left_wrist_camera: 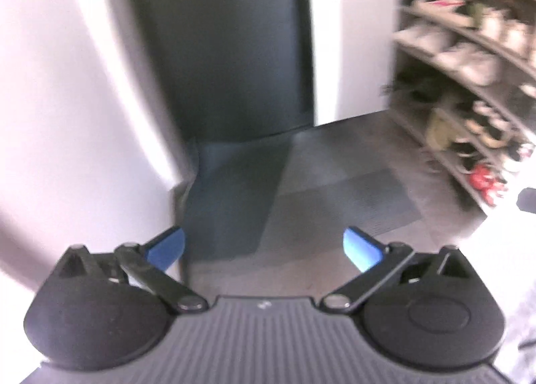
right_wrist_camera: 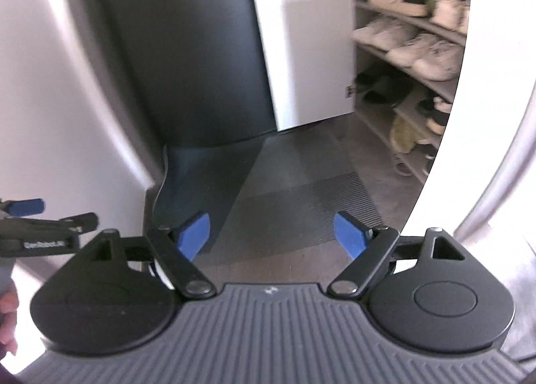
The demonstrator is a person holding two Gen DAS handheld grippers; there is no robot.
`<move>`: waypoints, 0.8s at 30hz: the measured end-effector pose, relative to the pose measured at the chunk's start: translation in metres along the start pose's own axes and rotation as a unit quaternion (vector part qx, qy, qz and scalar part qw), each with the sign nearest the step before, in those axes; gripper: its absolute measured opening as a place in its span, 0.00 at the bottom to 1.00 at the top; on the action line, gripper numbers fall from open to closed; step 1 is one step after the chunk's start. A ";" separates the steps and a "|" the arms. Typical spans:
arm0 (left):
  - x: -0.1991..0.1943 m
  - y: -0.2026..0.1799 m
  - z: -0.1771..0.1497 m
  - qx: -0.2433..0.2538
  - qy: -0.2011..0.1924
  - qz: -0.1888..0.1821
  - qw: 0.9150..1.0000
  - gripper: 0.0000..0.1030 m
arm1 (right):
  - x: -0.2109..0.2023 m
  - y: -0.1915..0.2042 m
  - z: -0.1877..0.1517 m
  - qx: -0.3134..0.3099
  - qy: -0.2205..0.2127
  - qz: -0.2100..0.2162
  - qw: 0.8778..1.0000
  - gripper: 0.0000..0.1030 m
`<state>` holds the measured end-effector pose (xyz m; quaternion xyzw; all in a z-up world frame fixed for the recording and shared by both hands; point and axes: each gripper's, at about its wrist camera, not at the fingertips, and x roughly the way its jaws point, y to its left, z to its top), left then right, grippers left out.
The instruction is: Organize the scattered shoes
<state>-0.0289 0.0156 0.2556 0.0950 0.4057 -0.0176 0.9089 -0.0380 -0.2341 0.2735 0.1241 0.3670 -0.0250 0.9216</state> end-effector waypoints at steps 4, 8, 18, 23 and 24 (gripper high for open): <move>0.016 -0.011 -0.079 -0.060 0.007 0.023 0.998 1.00 | 0.031 -0.025 -0.048 -0.029 -0.004 0.046 0.999 0.81; 0.053 -0.014 -0.151 -0.066 -0.007 0.011 0.998 1.00 | 0.065 -0.045 -0.105 -0.047 -0.028 0.059 0.997 0.81; 0.213 -0.016 -0.296 -0.033 -0.044 -0.018 0.998 1.00 | 0.204 -0.070 -0.282 -0.080 -0.054 0.047 0.994 0.81; 0.262 -0.021 -0.334 -0.024 -0.054 -0.043 0.997 1.00 | 0.254 -0.071 -0.342 -0.093 -0.079 0.047 0.991 0.81; 0.267 -0.024 -0.336 -0.025 -0.055 -0.046 0.997 1.00 | 0.261 -0.071 -0.353 -0.091 -0.078 0.049 0.992 0.81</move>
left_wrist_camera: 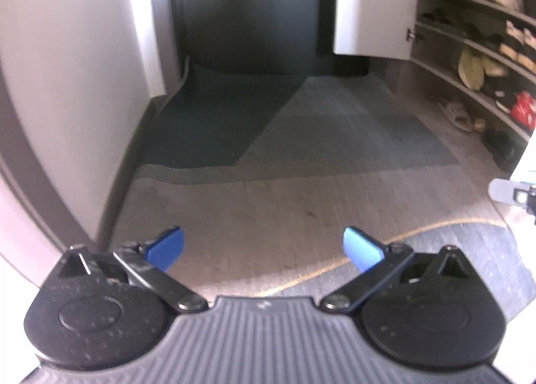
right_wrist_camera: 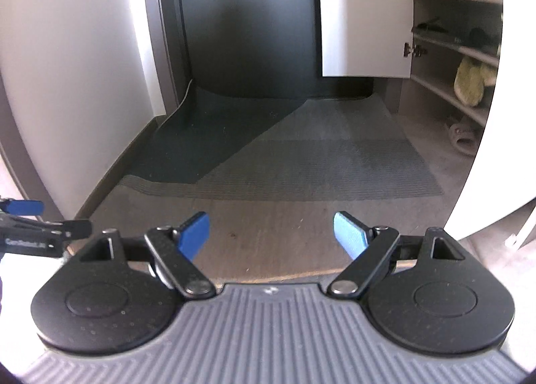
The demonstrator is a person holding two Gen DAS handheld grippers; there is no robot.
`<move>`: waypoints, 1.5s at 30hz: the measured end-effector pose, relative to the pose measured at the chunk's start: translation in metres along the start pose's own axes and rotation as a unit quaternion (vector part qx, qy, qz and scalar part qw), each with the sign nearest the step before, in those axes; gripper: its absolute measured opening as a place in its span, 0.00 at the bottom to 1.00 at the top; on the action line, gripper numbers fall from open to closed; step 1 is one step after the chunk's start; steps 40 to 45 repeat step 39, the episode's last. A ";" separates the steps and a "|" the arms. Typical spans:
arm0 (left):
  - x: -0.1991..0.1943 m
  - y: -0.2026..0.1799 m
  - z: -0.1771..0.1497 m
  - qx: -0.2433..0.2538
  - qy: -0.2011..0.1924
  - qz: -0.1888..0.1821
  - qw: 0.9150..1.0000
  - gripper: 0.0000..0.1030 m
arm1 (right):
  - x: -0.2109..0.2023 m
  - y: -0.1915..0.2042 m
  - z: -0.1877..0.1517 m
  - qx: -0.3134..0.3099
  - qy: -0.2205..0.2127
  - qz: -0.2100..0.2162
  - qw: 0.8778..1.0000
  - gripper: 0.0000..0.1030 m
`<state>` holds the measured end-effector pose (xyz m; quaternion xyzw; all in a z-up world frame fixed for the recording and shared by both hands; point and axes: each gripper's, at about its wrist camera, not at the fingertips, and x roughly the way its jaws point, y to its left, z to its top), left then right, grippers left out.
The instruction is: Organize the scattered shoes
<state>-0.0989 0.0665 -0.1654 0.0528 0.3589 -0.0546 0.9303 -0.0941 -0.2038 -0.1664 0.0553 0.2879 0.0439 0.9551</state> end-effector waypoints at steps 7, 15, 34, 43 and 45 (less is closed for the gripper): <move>-0.005 -0.007 -0.033 0.029 -0.021 -0.003 0.999 1.00 | -0.010 0.002 -0.047 -0.016 -0.001 -0.020 1.000 0.81; -0.098 0.019 -0.030 -0.014 -0.019 0.026 0.999 1.00 | -0.083 0.008 -0.039 0.024 0.023 -0.040 0.999 0.81; -0.127 -0.001 -0.010 -0.036 -0.035 0.036 0.998 1.00 | -0.130 0.015 -0.020 0.015 -0.014 -0.014 1.000 0.81; -0.122 -0.005 -0.012 -0.034 -0.033 0.035 0.998 1.00 | -0.125 0.011 -0.026 0.021 -0.010 -0.014 1.000 0.81; -0.122 -0.005 -0.012 -0.034 -0.033 0.035 0.998 1.00 | -0.125 0.011 -0.026 0.021 -0.010 -0.014 1.000 0.81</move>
